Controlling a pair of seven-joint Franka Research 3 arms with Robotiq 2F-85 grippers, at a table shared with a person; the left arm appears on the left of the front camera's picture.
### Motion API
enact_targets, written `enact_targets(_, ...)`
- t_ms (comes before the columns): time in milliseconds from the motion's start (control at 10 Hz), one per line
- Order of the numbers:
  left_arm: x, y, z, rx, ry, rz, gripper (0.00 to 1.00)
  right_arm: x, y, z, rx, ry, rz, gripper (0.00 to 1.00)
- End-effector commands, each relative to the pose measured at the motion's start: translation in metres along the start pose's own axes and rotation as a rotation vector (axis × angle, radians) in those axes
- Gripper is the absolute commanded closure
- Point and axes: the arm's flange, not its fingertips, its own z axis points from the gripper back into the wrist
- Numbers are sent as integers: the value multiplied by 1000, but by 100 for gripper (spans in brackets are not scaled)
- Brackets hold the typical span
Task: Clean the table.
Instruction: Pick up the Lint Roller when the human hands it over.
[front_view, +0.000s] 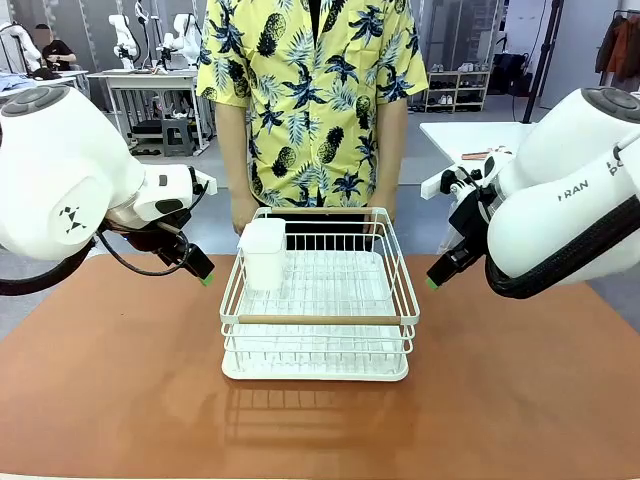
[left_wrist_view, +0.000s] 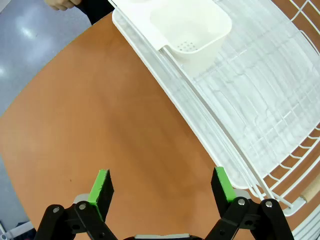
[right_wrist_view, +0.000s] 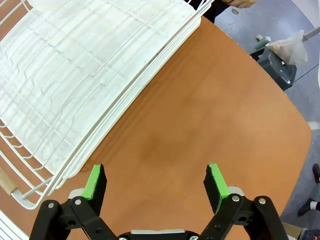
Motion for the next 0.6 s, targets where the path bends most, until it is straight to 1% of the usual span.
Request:
enact_targets(0, 0, 0, 0, 0, 0, 0, 0, 0, 0, 0, 0, 0, 0, 0)
enact_targets(100, 18, 18, 23, -68, -9, 35, 0, 19, -21, 25, 77, -36, -95, 0)
enact_targets(200, 29, 41, 49, -185, 15, 132, 0, 31, -47, 47, 176, -55, -205, 0)
enact_targets(300, 32, 72, 79, -358, -19, 234, 0, 37, -79, 69, 297, -59, -339, 0)
enact_targets(400, 27, 97, 103, -534, -38, 318, 0, 39, -105, 84, 433, -71, -441, 0)
enact_targets(500, 15, 123, 119, -720, -92, 390, 0, 38, -127, 94, 521, -87, -553, 0)
